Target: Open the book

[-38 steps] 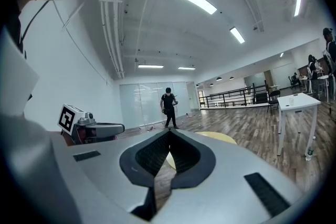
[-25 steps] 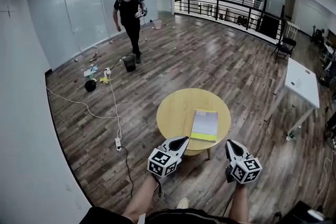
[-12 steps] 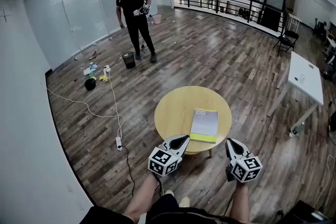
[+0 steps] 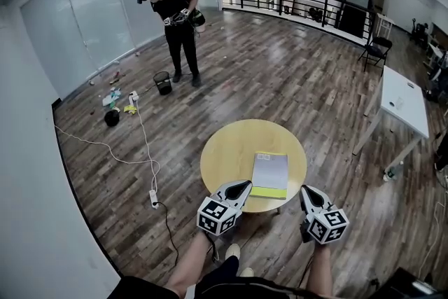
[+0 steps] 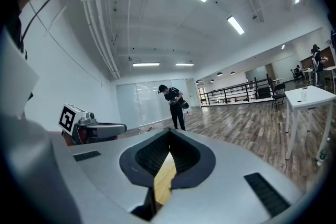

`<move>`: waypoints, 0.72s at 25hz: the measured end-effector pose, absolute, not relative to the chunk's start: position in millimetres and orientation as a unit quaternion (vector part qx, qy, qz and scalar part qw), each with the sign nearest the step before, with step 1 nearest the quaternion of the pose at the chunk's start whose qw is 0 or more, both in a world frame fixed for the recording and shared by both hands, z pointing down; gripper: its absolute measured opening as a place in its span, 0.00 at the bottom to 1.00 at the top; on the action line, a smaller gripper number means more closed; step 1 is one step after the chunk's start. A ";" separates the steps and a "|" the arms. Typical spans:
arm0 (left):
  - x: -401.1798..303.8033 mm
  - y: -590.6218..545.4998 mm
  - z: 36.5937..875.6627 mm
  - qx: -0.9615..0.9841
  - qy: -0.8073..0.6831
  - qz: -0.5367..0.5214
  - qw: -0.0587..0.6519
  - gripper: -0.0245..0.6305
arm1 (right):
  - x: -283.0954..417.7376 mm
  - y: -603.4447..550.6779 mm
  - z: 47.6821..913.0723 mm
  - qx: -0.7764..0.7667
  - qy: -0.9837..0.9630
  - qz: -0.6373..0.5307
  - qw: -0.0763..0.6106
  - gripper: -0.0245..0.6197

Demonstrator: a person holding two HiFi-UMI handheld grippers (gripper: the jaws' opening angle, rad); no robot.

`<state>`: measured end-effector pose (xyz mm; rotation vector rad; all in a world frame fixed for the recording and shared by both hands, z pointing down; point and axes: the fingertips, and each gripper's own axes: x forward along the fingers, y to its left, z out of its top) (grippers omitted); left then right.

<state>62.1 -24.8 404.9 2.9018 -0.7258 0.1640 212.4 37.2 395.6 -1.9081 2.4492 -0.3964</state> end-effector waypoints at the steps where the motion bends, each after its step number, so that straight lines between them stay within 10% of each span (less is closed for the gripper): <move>1: 62.6 -32.0 404.9 0.966 -0.240 0.054 0.073 0.04 | 212.2 31.1 395.0 -0.611 0.782 -0.126 0.005 0.04; 18: 66.3 -126.2 412.6 0.976 -0.198 0.059 0.071 0.04 | 210.5 -56.0 395.3 -0.645 0.754 -0.123 0.001 0.04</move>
